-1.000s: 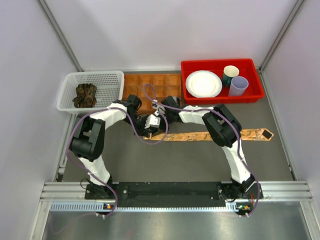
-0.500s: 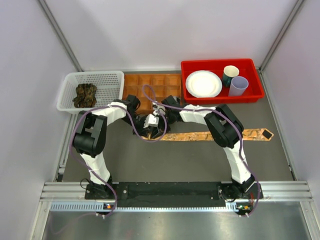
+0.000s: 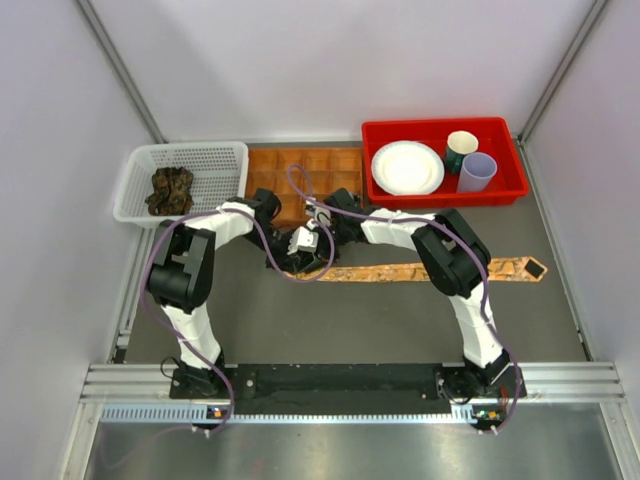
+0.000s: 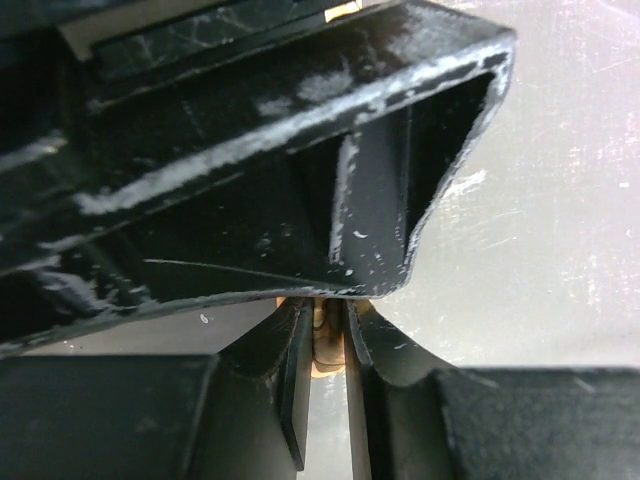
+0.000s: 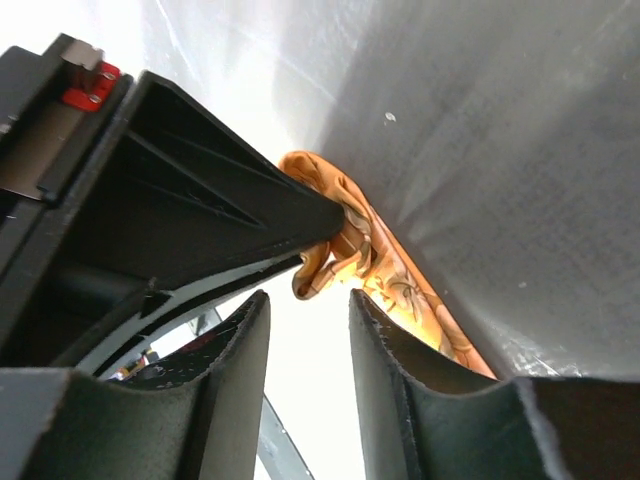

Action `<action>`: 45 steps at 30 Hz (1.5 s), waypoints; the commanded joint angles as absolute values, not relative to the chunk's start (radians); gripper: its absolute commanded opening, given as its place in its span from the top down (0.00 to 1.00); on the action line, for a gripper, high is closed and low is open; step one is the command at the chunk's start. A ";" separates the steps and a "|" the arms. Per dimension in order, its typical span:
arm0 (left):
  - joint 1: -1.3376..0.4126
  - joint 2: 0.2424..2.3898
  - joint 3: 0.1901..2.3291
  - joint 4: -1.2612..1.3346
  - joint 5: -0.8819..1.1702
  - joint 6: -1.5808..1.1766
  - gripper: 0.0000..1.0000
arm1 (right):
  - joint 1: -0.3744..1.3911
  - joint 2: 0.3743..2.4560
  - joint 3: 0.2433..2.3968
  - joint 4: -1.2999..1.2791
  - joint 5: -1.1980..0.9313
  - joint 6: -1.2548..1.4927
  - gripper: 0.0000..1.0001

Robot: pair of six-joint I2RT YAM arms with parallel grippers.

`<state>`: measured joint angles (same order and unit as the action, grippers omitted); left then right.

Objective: Roll the ties
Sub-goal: Roll the tie at the center of the board.

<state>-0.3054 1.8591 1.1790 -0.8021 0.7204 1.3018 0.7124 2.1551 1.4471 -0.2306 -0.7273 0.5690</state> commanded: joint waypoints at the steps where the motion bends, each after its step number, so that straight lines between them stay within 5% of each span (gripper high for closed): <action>1: -0.296 1.876 1.209 -0.825 0.739 1.298 0.78 | 0.712 2.157 1.445 -0.158 -0.739 0.591 0.66; 13: -0.291 1.885 1.221 -0.857 0.762 1.316 0.78 | 0.703 2.195 1.493 -0.228 -0.681 0.511 1.00; 16: -0.290 1.882 1.223 -0.870 0.770 1.325 0.75 | 0.695 2.189 1.483 -0.233 -0.661 0.505 1.00; 22: -0.246 1.844 1.213 -0.850 0.799 1.334 0.25 | 0.670 2.177 1.470 -0.233 -0.655 0.512 1.00; 26: -0.248 1.802 1.169 -0.773 0.799 1.358 0.13 | 0.670 2.181 1.477 -0.236 -0.672 0.514 1.00; 40: -0.344 1.821 1.131 -0.702 0.741 1.350 0.15 | 0.670 2.175 1.477 -0.178 -0.785 0.548 1.00; 45: -0.350 1.824 1.121 -0.753 0.707 1.385 0.38 | 0.670 2.171 1.477 -0.181 -0.793 0.554 1.00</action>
